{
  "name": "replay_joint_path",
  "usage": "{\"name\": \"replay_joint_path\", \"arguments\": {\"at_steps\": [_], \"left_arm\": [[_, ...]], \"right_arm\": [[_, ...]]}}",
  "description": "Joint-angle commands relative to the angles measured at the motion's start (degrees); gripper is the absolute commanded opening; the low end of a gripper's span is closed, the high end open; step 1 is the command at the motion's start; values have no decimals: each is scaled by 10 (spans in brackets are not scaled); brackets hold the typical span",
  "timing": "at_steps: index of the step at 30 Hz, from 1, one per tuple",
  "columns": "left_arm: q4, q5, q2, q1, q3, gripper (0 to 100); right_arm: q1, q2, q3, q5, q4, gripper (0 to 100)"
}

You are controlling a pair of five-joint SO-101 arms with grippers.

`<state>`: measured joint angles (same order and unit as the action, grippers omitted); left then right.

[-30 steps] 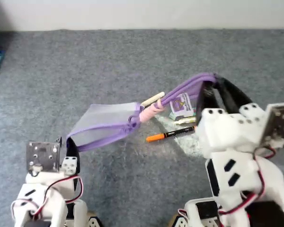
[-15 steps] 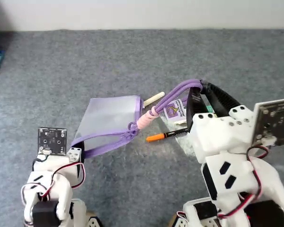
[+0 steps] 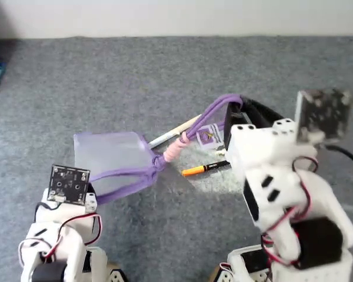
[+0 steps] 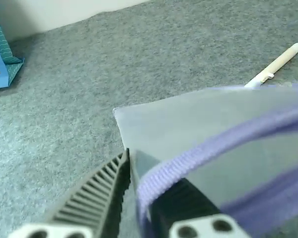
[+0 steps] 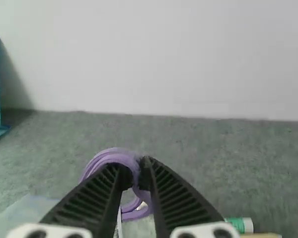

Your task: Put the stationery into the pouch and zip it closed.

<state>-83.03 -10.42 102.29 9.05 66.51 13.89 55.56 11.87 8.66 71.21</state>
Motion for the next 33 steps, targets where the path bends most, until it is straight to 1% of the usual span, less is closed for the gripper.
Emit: {"name": "replay_joint_path", "arguments": {"at_steps": [1,3,4,7,13,16,22,25,29,33], "left_arm": [[-18,21,-5,4,-58,12],[-25,34,-5,4,-69,12],[-25,39,-5,4,-71,12],[-27,67,-5,4,-74,12],[-27,129,-11,4,-97,12],[-47,150,-56,4,-124,12],[-86,234,-236,3,-219,12],[-105,271,-320,1,-276,12],[-130,290,-402,1,-329,12],[-136,291,-435,3,-352,12]], "right_arm": [[5,-27,-47,33,69,216],[5,-39,-70,53,120,310],[5,-45,-83,55,149,325],[0,-55,-105,56,202,297],[-29,-75,-97,52,248,208],[-34,-111,-94,39,314,203],[-34,-138,-79,17,312,218],[-37,-163,-69,18,313,217],[-51,-205,-69,17,312,216],[-54,-269,-69,19,313,216]]}}
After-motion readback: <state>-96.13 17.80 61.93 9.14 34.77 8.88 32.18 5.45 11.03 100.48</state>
